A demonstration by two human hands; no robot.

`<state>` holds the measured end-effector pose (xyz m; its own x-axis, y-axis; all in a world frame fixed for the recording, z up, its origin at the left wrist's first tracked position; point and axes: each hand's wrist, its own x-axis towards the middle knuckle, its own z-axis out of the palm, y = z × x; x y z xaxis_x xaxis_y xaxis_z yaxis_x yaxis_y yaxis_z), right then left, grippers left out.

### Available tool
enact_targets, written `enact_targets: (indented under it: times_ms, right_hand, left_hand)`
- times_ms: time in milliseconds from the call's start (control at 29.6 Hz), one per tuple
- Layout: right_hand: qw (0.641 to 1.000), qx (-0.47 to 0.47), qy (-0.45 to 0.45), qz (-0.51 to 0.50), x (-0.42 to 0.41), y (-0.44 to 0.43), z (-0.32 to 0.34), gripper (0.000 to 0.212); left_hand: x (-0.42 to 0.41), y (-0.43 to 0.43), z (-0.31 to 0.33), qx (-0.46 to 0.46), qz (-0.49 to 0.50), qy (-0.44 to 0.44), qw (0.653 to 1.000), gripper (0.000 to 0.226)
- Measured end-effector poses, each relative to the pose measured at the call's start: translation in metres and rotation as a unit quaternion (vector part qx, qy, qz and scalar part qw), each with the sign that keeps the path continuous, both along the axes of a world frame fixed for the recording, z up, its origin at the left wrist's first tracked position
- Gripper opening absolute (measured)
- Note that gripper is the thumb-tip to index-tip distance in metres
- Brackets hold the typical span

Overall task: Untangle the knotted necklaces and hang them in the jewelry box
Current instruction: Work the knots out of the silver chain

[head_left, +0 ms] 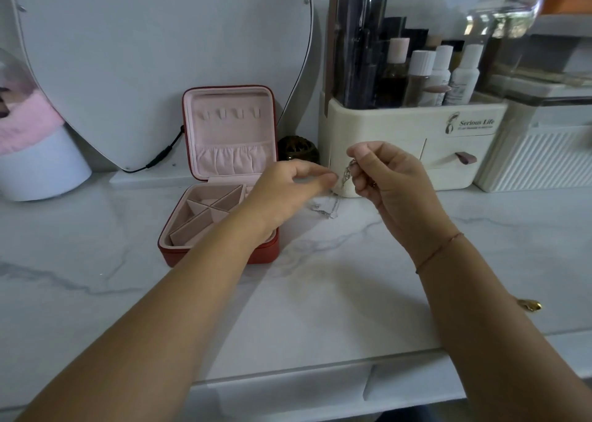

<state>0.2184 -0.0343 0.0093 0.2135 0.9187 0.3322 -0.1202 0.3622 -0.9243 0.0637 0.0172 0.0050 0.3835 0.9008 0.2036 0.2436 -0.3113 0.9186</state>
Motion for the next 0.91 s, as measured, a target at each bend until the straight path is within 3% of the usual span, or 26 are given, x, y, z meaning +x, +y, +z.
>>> enact_targets:
  times_ms: [135, 439, 608, 777, 912]
  right_hand:
    - [0.999, 0.0, -0.039, 0.015, -0.0025, -0.0014, -0.0003, 0.008]
    - [0.998, -0.006, -0.067, 0.011, -0.0017, 0.0024, -0.0049, 0.007]
    - [0.993, -0.021, -0.119, 0.009, -0.0026, 0.0052, -0.0076, 0.009]
    - [0.995, -0.031, -0.097, 0.007, -0.0034, 0.0052, -0.0082, 0.009]
    - [0.994, -0.048, 0.032, 0.093, 0.0012, 0.0024, -0.0048, 0.014]
  left_hand:
    - [0.0048, -0.0056, 0.0002, -0.054, -0.062, -0.066, 0.994, 0.022]
    - [0.0033, -0.0068, 0.0031, -0.057, -0.04, -0.092, 0.993, 0.003]
    - [0.0035, -0.0019, 0.0084, -0.16, -0.066, -0.181, 0.968, 0.026]
    - [0.0012, -0.0008, 0.0086, -0.212, -0.087, -0.226, 0.947, 0.027]
    - [0.0016, 0.0005, 0.0067, -0.203, -0.048, -0.195, 0.958, 0.026]
